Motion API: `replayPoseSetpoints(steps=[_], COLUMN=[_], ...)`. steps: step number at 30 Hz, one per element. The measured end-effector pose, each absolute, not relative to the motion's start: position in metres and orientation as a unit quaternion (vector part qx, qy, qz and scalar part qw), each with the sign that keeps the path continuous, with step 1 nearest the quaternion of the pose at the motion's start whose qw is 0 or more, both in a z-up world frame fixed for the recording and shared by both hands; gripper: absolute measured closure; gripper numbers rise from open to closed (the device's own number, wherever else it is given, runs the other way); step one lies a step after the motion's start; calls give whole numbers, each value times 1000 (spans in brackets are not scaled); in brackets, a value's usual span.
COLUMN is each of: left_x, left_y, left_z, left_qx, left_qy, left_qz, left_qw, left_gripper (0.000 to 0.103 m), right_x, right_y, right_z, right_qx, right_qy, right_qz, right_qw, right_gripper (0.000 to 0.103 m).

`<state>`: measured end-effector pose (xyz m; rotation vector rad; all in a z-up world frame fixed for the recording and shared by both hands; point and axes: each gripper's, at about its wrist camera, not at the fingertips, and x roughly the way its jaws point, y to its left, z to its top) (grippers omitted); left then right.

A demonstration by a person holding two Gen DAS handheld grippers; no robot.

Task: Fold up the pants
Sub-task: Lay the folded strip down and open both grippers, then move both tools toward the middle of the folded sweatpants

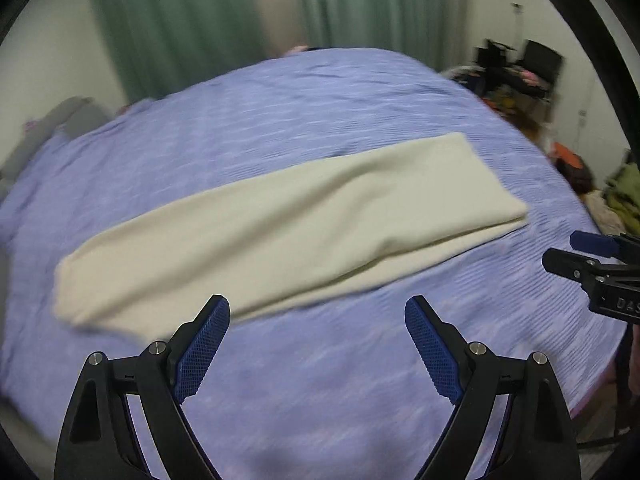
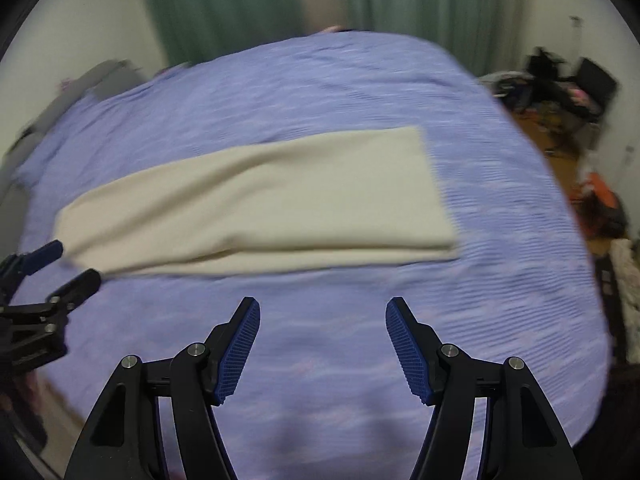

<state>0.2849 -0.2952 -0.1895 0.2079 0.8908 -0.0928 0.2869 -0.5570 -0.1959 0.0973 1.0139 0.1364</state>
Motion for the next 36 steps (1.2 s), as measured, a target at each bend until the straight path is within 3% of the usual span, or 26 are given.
replayPoseSetpoints(steps=[9,18,36], left_x=[219,218,289], left_y=[-130,16,69], left_z=[-167,-182,-302], left_qx=[65,70,-32], left_qy=[435,429,493], left_qz=[83,75,67], left_qw=[894,897,867], left_gripper=[13,9,9], right_x=[262,261,355], right_y=[-374,-226,-128], right_z=[-166,-187,-339], right_qx=[8,7,-9], right_qy=[463,461,553], right_qz=[247,263,240], right_qw=[851,847,797], right_gripper=[38,38,49])
